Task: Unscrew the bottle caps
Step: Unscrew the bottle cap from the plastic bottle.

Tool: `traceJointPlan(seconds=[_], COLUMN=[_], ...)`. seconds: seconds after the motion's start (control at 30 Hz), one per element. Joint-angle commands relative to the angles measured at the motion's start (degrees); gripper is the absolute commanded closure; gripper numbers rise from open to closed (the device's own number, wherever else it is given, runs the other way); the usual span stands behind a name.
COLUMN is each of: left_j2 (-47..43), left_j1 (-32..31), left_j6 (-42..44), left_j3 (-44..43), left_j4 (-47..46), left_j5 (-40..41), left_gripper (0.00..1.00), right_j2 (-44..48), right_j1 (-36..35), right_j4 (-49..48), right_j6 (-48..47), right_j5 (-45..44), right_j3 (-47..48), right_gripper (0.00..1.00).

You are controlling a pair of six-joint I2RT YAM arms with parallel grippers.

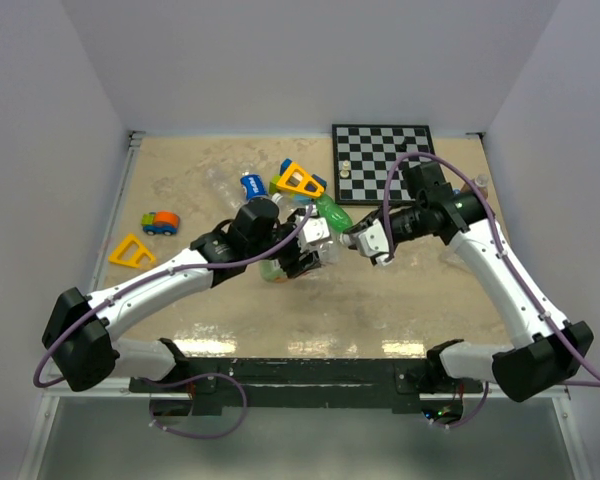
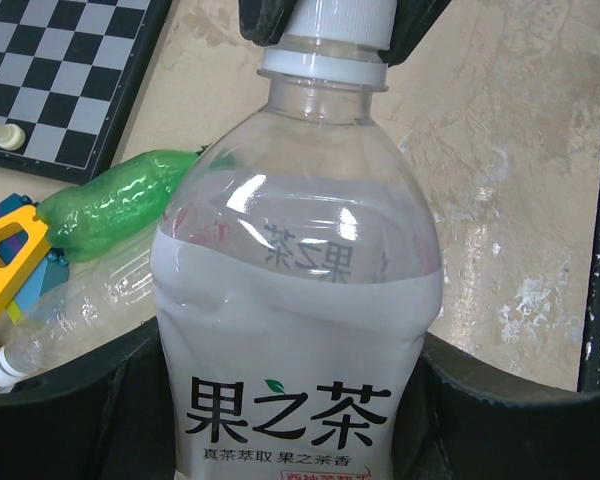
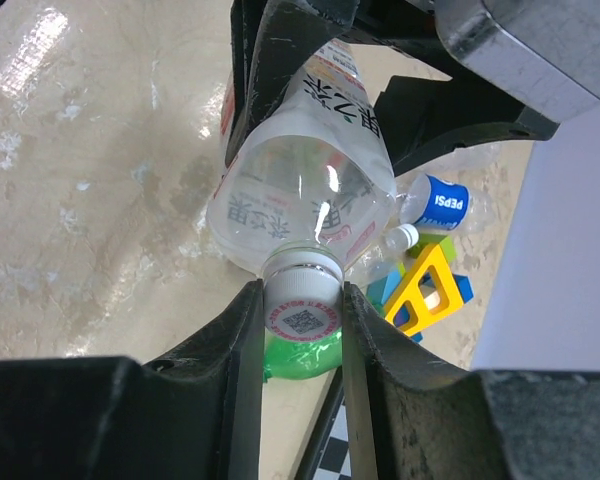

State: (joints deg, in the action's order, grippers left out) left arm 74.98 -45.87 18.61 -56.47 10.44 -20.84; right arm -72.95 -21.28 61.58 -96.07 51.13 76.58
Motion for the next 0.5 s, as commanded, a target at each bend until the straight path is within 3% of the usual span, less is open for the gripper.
traceJointPlan(seconds=[0.0,0.23,0.4,0.47], left_j2=[-1.9,-1.9,-2.0,-2.0], left_j1=[0.1,0.2,0.2,0.2], left_j6=[1.1,1.2,1.0,1.1], left_j3=[-0.8,-0.8,-1.0,-1.1], left_j4=[2.8,3.0,2.9,3.0], left_j5=[-3.7,-5.6,-6.8,-7.0], left_gripper=[0.99,0.99,0.99,0.99], right_j2=[2.2,3.1,0.5,-0.7], right_j1=[1.4,1.4,1.4,1.4], right_j4=[-2.8,-1.8,-0.8,-0.8], right_j6=[-2.5,-1.3,0.0,2.3], right_j5=[-5.2,-3.8,0.4,2.2], right_j3=[0.8,1.2,-3.1,-3.4], right_gripper=[0.84,0.83,0.73,0.63])
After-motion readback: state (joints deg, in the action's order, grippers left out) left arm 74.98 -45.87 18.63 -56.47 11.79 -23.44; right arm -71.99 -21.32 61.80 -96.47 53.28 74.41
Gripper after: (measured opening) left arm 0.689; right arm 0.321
